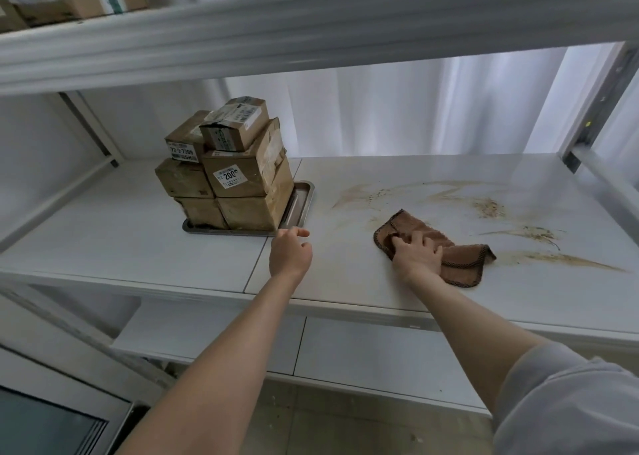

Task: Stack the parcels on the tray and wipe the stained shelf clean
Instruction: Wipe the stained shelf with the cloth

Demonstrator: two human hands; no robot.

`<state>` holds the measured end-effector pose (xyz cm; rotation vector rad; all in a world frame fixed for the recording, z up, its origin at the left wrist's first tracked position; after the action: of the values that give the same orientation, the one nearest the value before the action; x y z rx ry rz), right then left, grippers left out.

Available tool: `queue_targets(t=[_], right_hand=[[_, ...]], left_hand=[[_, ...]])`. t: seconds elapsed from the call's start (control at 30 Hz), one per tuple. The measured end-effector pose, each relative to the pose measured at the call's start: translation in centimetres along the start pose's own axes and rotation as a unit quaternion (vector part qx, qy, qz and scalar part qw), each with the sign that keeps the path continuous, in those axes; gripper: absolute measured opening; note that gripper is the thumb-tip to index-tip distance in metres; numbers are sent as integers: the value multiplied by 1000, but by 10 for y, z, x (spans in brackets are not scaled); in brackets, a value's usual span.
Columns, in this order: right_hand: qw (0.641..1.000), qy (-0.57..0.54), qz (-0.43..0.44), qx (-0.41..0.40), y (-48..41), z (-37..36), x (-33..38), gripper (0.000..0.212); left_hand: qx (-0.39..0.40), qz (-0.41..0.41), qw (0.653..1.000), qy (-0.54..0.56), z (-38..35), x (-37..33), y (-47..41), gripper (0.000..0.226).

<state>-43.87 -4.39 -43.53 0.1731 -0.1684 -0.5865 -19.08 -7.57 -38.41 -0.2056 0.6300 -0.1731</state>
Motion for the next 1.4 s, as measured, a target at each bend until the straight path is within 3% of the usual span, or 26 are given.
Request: queue_targets(t=[0.23, 0.37, 0.57, 0.67, 0.8, 1.0, 1.17, 1.23, 1.4], right_hand=[[979, -5, 176, 106, 43, -34, 130, 65], [964, 11, 239, 117, 72, -49, 185, 59], [921, -12, 365, 138, 122, -61, 224, 44], [903, -87, 391, 155, 120, -54, 209, 39], [912, -159, 347, 149, 85, -39, 152, 37], [982, -90, 142, 83, 13, -23, 21, 43], [995, -69, 21, 67, -1, -18, -13, 56], [994, -67, 18, 86, 5, -21, 8, 65], [982, -38, 144, 118, 43, -36, 99, 68]], left_hand=[[-6, 18, 1000, -3, 18, 46, 5, 30], [-10, 44, 999, -5, 29, 74, 8, 30], [-28, 74, 997, -14, 39, 91, 9, 33], [-30, 65, 997, -14, 30, 78, 3, 32], [-9, 20, 1000, -1, 0, 35, -5, 31], [17, -19, 1000, 14, -35, -13, -4, 34], [12, -13, 1000, 4, -26, -7, 5, 34], [4, 1, 1000, -2, -14, 6, 8, 33], [-17, 34, 999, -15, 17, 47, 15, 34]])
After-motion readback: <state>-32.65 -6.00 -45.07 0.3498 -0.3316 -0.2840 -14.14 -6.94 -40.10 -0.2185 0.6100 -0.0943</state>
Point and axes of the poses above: each hand's wrist, its own y-axis away from the middle knuckle, its own z-axis out of the back of the hand, x = y × z, the point moved 10 cm from there along -y, towards the middle knuckle, and after that the axes turned 15 degrees about -z, right-handed, at the moved point
